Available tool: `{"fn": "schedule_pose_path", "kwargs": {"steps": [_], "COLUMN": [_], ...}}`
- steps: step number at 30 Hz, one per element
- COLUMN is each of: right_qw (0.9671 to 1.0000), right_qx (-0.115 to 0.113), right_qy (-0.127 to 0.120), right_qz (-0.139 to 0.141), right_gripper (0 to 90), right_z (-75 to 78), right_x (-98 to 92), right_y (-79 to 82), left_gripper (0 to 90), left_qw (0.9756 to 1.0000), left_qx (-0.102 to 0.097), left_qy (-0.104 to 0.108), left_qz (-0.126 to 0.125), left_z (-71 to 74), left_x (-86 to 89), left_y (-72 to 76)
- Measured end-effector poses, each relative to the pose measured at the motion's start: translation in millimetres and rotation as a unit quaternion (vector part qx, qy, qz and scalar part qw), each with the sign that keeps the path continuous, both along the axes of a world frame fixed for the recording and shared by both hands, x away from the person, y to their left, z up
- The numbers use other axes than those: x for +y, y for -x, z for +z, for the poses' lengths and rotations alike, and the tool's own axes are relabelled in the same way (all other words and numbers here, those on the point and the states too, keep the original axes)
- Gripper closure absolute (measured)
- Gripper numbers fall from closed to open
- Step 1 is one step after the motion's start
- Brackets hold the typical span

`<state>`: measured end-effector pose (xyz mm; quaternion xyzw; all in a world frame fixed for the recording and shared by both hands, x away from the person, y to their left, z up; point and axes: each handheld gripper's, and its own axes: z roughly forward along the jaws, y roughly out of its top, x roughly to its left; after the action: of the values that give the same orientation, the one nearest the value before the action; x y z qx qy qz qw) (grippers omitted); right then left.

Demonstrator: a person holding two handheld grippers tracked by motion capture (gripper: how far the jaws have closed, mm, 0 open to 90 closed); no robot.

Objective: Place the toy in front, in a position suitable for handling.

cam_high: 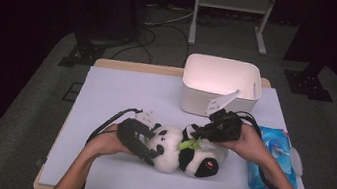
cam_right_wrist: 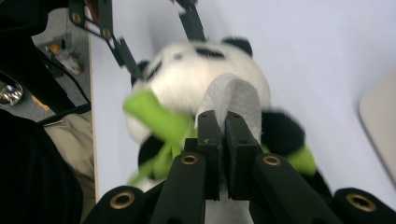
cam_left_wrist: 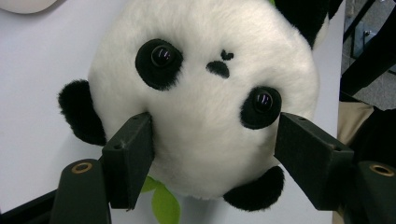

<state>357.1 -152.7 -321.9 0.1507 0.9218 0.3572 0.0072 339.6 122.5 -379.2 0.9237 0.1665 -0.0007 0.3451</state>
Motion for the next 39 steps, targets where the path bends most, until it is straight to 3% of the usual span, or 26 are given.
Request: {"fn": "schedule_pose_path", "kwargs": {"steps": [9,13,16,21,27,32,36,39], "right_qw": [0.9988,0.9983,0.9980,0.9985,0.9993,0.9996,0.9993,0.9995], "right_qx": [-0.009,-0.001,0.010,0.008,-0.003,-0.005,0.003,0.008], "right_qy": [0.019,0.022,0.031,0.020,0.008,0.021,0.037,0.031], "right_qz": [0.044,0.054,0.054,0.050,0.036,0.019,0.011,0.006], "right_gripper": [85.6,85.2,78.3,63.6,59.7,74.4,80.3,80.2], "right_z": [10.6,6.6,0.1,3.4,13.0,8.8,-3.4,-9.9], "right_x": [48.9,60.2,63.3,56.1,36.9,18.7,8.5,2.9], "right_y": [-5.7,-8.8,-10.2,-9.1,-5.7,-3.5,-2.8,-1.2], "left_gripper": [28.1,28.1,28.0,27.9,27.7,27.3,27.1,27.3], "left_qw": [1.0000,1.0000,1.0000,1.0000,1.0000,1.0000,1.0000,1.0000], "left_qx": [-0.001,-0.001,-0.002,-0.001,0.001,0.001,0.000,0.001], "left_qy": [0.007,0.009,0.006,0.004,0.001,-0.003,-0.003,-0.003], "left_qz": [0.000,0.002,0.000,0.001,-0.001,0.000,0.000,-0.001], "left_z": [-1.0,-1.9,-1.3,-1.1,-0.4,0.0,0.1,0.3], "left_x": [1.4,1.9,1.8,1.4,0.8,0.0,-0.6,-0.5], "left_y": [0.1,0.5,0.5,0.4,0.1,-0.1,-0.4,-0.5]}}
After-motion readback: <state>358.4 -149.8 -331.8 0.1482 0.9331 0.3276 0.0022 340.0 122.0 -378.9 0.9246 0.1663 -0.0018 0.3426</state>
